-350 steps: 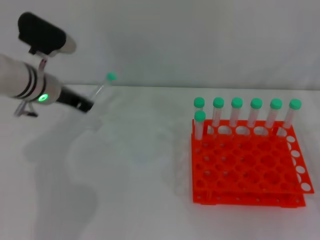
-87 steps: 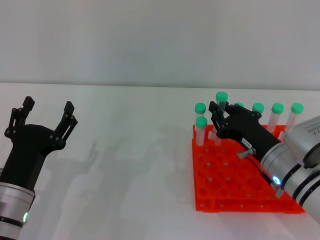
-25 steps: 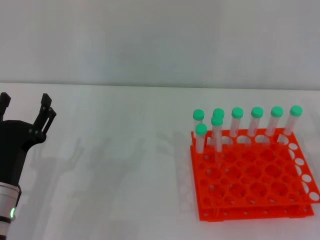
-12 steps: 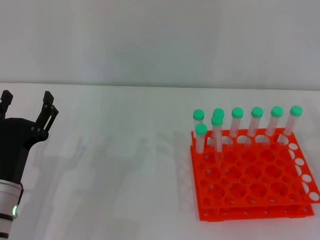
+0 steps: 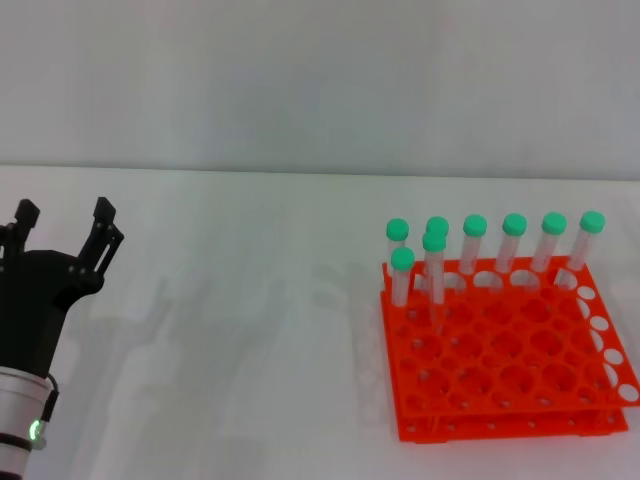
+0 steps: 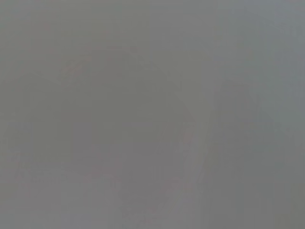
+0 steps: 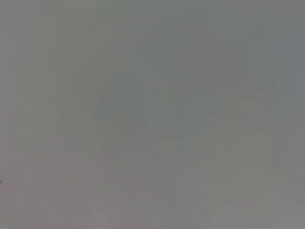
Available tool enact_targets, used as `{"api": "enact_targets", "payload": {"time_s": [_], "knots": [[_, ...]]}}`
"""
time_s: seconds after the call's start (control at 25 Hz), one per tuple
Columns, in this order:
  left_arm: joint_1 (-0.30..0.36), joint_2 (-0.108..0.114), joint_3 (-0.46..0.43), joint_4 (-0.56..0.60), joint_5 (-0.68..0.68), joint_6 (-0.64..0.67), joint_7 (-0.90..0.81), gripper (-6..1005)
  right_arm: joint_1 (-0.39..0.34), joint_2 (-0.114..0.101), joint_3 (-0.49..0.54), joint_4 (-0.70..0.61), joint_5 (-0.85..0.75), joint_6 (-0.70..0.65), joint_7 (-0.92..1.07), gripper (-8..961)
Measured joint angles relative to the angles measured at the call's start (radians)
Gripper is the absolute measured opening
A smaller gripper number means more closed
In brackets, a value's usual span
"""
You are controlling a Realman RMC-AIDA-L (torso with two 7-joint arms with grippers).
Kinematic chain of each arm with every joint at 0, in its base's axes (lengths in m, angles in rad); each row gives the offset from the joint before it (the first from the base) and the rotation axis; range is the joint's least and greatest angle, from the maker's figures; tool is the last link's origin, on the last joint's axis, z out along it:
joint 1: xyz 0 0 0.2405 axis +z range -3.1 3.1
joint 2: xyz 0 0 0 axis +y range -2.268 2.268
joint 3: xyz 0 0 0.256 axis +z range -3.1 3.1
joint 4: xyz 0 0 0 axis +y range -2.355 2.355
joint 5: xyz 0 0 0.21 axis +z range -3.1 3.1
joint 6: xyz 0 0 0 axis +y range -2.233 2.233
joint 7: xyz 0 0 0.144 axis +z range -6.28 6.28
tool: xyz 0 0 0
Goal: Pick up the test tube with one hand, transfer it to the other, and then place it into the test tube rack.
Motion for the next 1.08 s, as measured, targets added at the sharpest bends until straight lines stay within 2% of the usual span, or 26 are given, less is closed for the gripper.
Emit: {"api": "enact_targets", "payload": {"time_s": [0.32, 0.64, 1.08], "knots": [[-0.025, 0.001, -0.007, -0.011, -0.003, -0.053, -0.019, 894, 0.0, 0.0, 0.001, 0.001, 0.0, -0.005, 0.0, 702], [-0.034, 0.001, -0.016, -0.012, -0.04, -0.048, -0.019, 894, -0.013, 0.004, 0.026, 0.001, -0.002, -0.031, 0.0, 701], [-0.096, 0.001, -0.022, -0.019, -0.085, -0.149, -0.02, 894, -0.01, 0.005, 0.026, 0.001, -0.001, -0.023, 0.0, 700]]}}
